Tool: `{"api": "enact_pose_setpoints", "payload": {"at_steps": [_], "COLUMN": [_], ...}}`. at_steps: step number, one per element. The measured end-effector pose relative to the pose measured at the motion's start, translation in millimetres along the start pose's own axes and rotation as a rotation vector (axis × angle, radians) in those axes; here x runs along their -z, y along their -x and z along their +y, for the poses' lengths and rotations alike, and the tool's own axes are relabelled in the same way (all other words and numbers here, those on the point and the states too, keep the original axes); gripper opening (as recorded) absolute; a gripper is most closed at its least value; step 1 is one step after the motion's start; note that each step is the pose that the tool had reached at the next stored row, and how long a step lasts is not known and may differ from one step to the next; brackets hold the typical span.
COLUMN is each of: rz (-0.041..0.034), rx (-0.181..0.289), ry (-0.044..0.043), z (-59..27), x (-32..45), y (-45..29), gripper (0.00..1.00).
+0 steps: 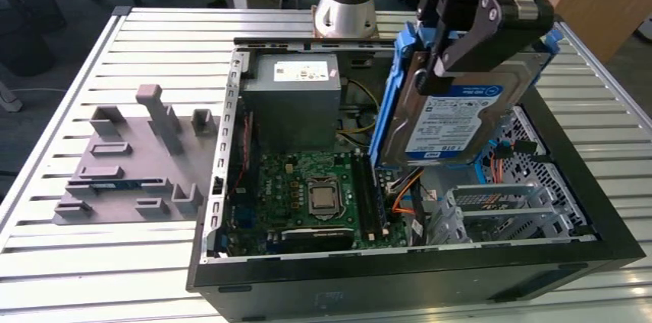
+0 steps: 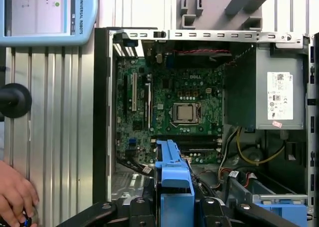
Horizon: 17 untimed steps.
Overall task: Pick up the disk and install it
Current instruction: 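Insert the disk into the insertion slot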
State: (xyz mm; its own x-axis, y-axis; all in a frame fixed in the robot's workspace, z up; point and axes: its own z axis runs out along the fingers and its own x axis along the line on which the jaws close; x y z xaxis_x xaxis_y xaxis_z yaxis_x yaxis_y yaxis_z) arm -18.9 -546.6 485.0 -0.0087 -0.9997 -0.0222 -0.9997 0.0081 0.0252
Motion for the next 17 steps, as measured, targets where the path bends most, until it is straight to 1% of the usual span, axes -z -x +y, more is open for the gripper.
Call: {"api": "enact_pose_setpoints", "payload": {"at_steps": [2, 5, 8, 10, 17], "rz": [0.0001, -0.0002, -0.0035, -0.0041, -0.0040], "rx": [0.000, 0.000, 0.000, 0.000, 0.000], "ry": [0.0000, 0.0000, 0.0000, 0.0001, 0.0001], "z": [-5.8, -9.8, -12.0, -14.3, -27.7], "x": [-0.5, -2.1, -4.4, -5.9, -9.0], "y": [-1.1, -3.9, -8.4, -10.2, -14.9], "gripper": [0.36, 0.36, 0.36, 0.36, 0.36]}}
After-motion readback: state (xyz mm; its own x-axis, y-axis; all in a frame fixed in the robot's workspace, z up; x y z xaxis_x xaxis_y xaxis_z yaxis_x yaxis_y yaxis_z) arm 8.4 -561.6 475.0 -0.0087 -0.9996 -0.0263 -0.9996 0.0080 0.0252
